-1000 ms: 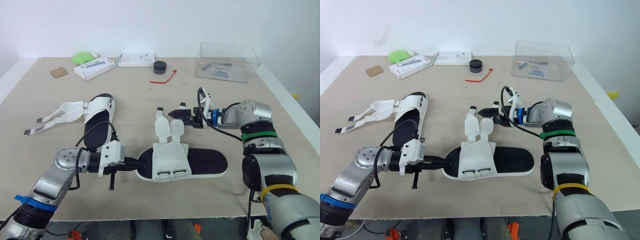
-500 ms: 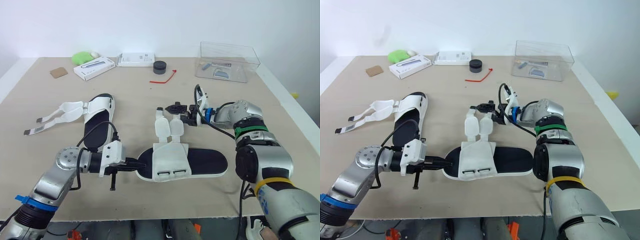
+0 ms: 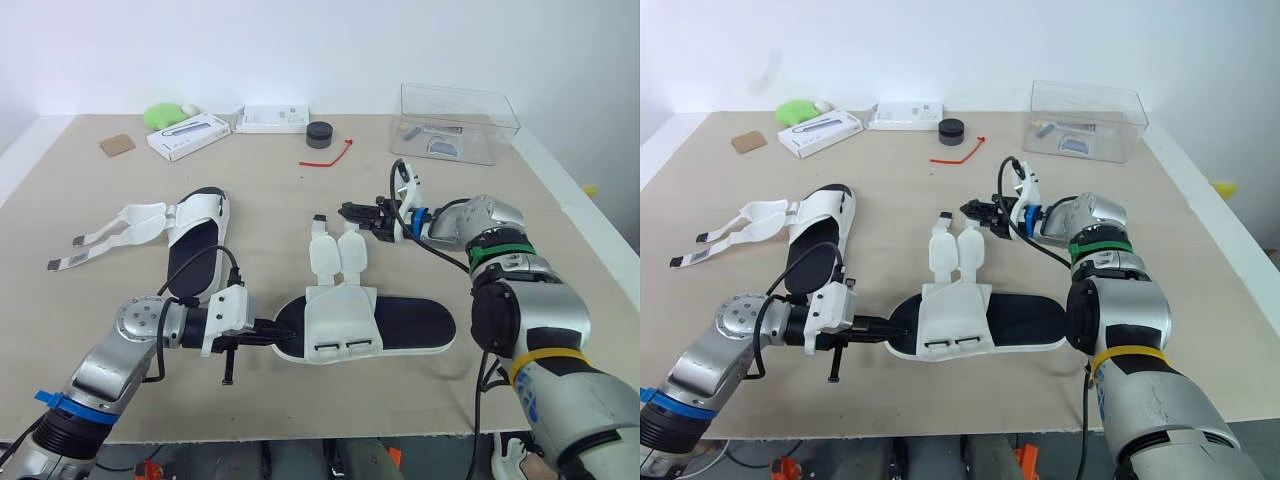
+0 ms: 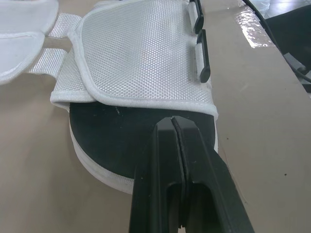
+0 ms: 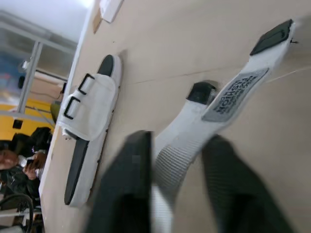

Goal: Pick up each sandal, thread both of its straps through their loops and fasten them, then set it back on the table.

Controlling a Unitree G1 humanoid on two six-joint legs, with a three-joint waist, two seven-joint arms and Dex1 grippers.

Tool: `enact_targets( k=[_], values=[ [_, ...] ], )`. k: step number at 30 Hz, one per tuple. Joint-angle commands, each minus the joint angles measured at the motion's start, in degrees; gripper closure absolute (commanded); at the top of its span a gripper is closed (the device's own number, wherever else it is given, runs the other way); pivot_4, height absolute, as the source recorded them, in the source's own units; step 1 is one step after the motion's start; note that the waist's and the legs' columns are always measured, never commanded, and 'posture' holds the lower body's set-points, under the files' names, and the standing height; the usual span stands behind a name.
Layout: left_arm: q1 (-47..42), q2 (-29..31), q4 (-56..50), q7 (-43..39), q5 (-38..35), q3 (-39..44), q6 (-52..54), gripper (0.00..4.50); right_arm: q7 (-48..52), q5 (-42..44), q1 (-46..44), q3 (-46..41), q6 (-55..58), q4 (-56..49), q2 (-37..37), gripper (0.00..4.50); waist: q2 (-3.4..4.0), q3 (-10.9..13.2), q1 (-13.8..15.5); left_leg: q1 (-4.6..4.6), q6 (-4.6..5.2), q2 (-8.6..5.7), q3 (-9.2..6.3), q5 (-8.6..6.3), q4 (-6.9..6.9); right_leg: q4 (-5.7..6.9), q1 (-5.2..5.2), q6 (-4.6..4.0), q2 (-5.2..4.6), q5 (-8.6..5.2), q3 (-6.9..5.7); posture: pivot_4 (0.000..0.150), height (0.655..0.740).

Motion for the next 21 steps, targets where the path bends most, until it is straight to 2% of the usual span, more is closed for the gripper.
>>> enact_targets(
  k=[1, 5, 9, 12, 14, 17, 21],
  values=[
    [0.3, 0.2, -0.5, -0.3, 0.1, 0.1, -0.7, 4.50, 5.0, -1.8, -1.0, 1.8, -3.4, -3.5, -0.2, 4.43, 0.00, 0.0, 0.0, 0.00, 0.00, 0.00, 0.00, 0.00, 0.00, 0.00, 0.00, 0.00, 0.00, 0.00, 0.00, 0.150, 0.7400],
    [0.2, 0.2, 0.2, -0.4, 0.4, 0.0, -0.9, 4.50, 12.7, -4.2, 1.3, 6.2, -10.5, -9.9, -0.5, 4.43, 0.01, 0.0, 0.0, 0.00, 0.00, 0.00, 0.00, 0.00, 0.00, 0.00, 0.00, 0.01, 0.00, 0.01, -0.02, 0.150, 0.7400],
    [0.1, 0.3, 0.6, -0.5, 0.6, 0.0, -0.8, 4.50, 18.0, -6.3, 7.3, 9.6, -22.2, -23.7, -1.3, 4.43, 0.01, 0.0, 0.0, 0.00, 0.00, 0.00, -0.03, 0.00, 0.01, 0.01, 0.00, 0.01, -0.01, 0.01, -0.07, 0.150, 0.7400],
    [0.1, 0.4, 0.6, -0.4, 0.7, 0.0, -0.8, 4.50, 18.6, -7.9, 13.0, 11.5, -28.6, -33.9, -2.4, 4.43, 0.02, 0.0, 0.0, 0.00, 0.00, 0.00, -0.05, 0.00, 0.01, 0.03, 0.00, 0.02, -0.05, 0.01, -0.12, 0.150, 0.7400],
    [-0.2, 0.3, 1.1, -0.1, 0.9, 0.2, -0.9, 4.50, 18.1, -5.8, 16.8, 10.4, -28.0, -41.4, -2.6, 4.43, 0.02, 0.0, 0.1, 0.00, 0.00, -0.01, -0.06, 0.00, 0.01, 0.03, 0.00, 0.02, -0.07, 0.01, -0.13, 0.150, 0.7400],
    [-1.1, -0.4, 2.7, 0.9, 1.4, 0.6, -1.5, 4.50, 18.8, -5.3, 22.6, 10.4, -33.3, -50.9, -3.1, 4.43, 0.02, 0.0, 0.2, 0.01, -0.01, 0.00, -0.05, 0.00, 0.03, 0.04, 0.00, 0.02, -0.11, 0.01, -0.12, 0.150, 0.7400],
    [-3.7, -2.3, 6.0, 3.2, 2.3, 0.8, -1.2, 4.50, 20.4, -8.5, 30.0, 12.2, -49.6, -59.5, -3.5, 4.43, 0.01, 0.0, 0.3, 0.07, -0.03, -0.01, -0.06, 0.02, 0.06, 0.08, 0.05, 0.03, -0.05, 0.02, -0.21, 0.150, 0.7400]
  ],
)
